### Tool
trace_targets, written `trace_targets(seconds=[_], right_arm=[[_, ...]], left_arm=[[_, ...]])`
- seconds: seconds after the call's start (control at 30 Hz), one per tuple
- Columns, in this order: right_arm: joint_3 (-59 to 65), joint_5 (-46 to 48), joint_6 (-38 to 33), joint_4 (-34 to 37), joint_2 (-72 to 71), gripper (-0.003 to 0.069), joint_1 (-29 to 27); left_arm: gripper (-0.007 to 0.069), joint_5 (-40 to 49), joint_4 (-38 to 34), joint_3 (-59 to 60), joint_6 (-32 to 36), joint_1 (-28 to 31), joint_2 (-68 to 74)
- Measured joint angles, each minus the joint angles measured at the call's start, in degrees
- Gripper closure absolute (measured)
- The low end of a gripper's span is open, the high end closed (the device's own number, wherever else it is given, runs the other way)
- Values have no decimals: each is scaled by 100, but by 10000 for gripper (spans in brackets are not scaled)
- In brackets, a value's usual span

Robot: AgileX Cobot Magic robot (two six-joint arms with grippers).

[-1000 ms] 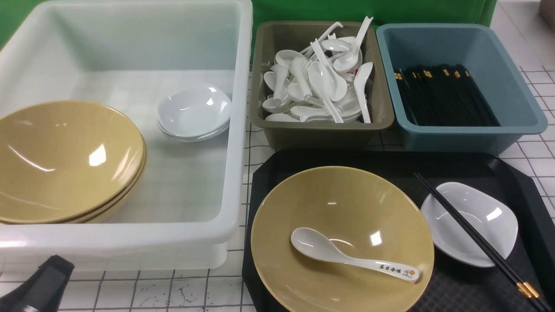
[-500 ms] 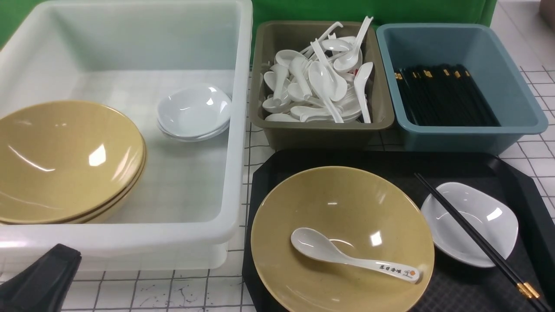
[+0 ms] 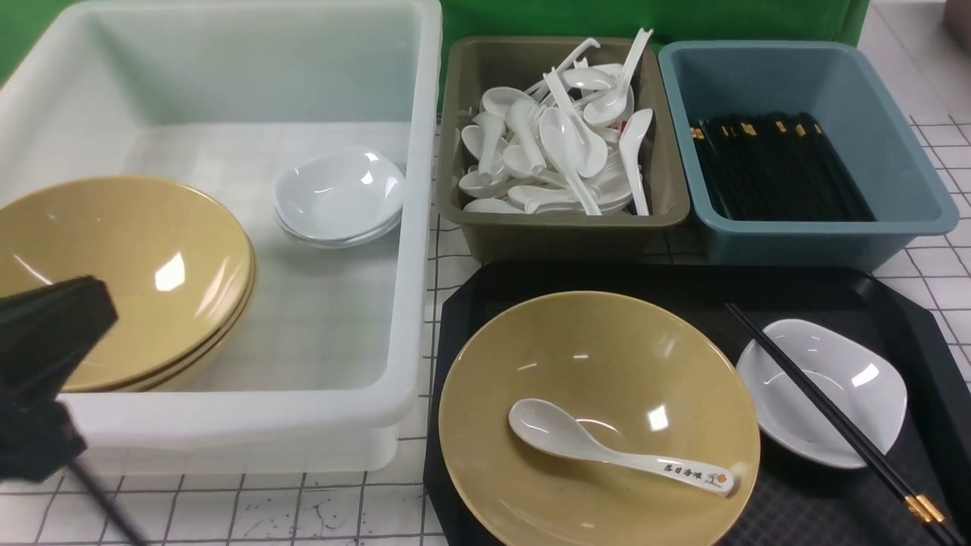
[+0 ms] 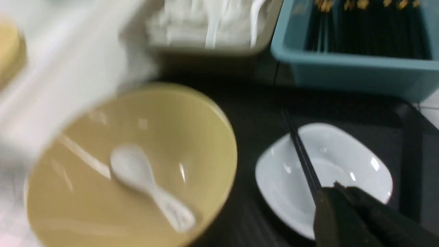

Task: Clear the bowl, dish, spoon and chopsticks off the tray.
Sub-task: Use the right arm to grab the chopsticks

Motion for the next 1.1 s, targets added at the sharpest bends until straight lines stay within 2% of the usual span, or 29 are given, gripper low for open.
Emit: trace_targets(seconds=[0.07,0.1,0.27,0.53,0.6,0.63,0.73,0.83,0.9,0.97,1.1], right_arm=[[-322,350,-349,0,392,623,0],[-795,855,-718,-13,954,623,0],[-1445,1446,-1227,-59,2089,623,0],[-1759,1436,-1252,-744,3732,609,4],[-1761,1405,-1229,-809,3974,596,4],[-1766,1362,-1206,-818,4259,554,4],[-1766,1332,-1202,-812,4504,492,4],[-1766,1149,-1183,-802,4895,322,4],[-1766,1058,-1183,-800,5030,266,4],[-1778,895,-1183,-800,5269,174,41],[-1791,596,-1183,-830,5644,117,151]], left_arm=[[631,476,287,-349,-5,0,467],[631,997,565,-786,-4,0,937],[631,1495,759,-1416,-4,-191,1791],[631,1736,1008,-2464,216,-1786,3151],[631,1730,1082,-2611,240,-2038,3360],[631,1710,1160,-2819,248,-2305,3686],[631,1679,1198,-2942,253,-2511,3938],[631,1615,1203,-2986,253,-2789,4335],[631,1615,1203,-2986,253,-2825,4419],[631,1597,1203,-2986,258,-2846,4584],[631,1581,1224,-2986,307,-2846,4727]])
